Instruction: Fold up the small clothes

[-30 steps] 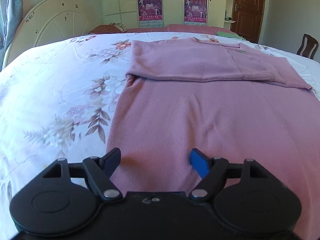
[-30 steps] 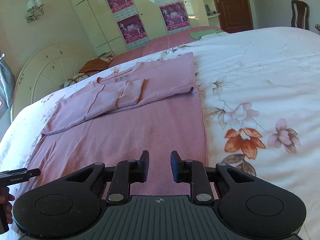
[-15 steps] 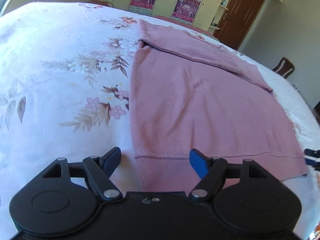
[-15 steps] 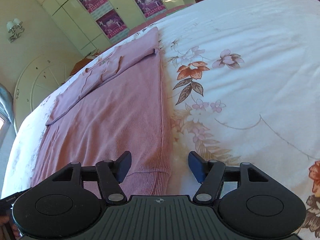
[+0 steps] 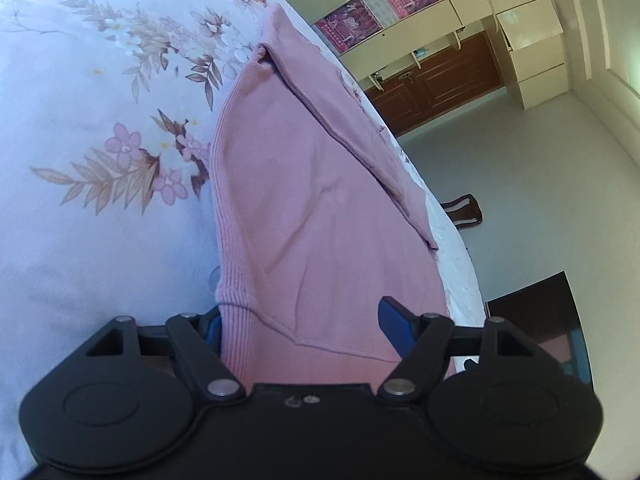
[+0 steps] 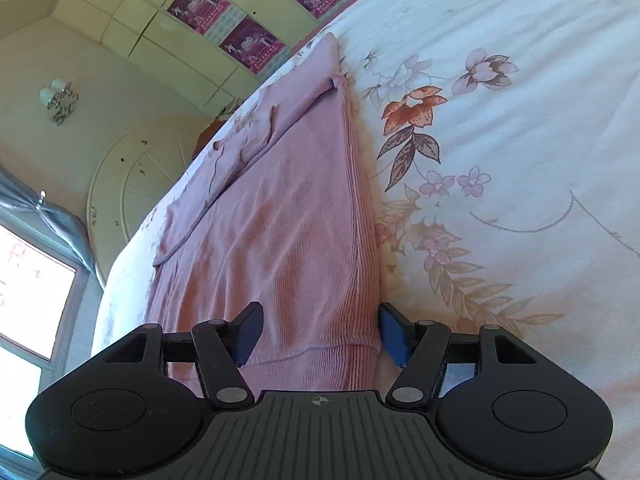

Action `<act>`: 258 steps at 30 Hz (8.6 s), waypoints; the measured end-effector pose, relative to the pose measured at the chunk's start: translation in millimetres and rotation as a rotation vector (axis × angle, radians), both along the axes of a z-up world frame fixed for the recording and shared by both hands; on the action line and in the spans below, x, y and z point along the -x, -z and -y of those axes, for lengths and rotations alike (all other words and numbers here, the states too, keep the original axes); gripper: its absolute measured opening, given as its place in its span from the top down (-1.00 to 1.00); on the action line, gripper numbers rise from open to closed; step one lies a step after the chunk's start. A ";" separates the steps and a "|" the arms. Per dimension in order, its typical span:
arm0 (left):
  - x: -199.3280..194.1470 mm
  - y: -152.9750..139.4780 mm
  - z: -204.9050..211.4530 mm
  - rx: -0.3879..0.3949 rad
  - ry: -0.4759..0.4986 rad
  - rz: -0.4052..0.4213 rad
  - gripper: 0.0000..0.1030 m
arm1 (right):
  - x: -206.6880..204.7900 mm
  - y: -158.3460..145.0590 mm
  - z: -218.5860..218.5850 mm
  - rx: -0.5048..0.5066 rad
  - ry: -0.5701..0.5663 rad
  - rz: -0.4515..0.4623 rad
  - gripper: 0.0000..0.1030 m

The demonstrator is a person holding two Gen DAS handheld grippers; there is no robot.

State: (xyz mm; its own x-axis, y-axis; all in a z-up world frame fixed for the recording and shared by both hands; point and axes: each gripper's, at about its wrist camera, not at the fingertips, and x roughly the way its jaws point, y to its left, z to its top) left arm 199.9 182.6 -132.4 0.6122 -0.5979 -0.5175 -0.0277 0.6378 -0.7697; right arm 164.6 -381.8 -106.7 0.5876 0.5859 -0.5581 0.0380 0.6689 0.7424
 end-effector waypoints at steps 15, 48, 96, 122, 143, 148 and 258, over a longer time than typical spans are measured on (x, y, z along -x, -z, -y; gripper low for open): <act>42.5 -30.2 3.6 -0.113 -0.009 0.236 0.93 | 36.1 7.3 6.4 -0.059 -0.021 0.006 0.86; -179.8 -117.6 10.3 -0.247 -0.034 0.195 0.92 | -172.3 -142.3 -36.4 0.288 -0.084 0.208 0.86; -359.9 -36.1 51.1 -0.752 -0.101 0.413 0.85 | -402.2 -24.6 -54.0 0.503 -0.046 0.445 0.87; -337.7 -29.1 168.0 -0.843 0.109 0.343 -0.62 | -373.5 -6.1 -221.2 0.633 -0.388 0.418 0.26; -270.5 -25.8 221.8 -0.745 0.132 0.420 -0.62 | -301.4 -10.2 -188.0 0.588 -0.340 0.488 0.26; -270.7 -8.6 177.2 -0.787 0.024 0.346 -0.63 | -307.3 5.4 -163.1 0.573 -0.258 0.421 0.26; -142.0 3.6 38.5 -0.080 -0.379 -0.019 -0.50 | -163.0 -35.1 -122.4 0.655 -0.039 0.302 0.26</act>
State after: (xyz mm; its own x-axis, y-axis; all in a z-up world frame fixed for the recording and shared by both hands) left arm 341.9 144.2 -136.0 0.7716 -0.2882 -0.5671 -0.2870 0.6380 -0.7146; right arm 327.6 -259.4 -71.6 0.7568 0.2103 -0.6189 -0.1385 0.9769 0.1627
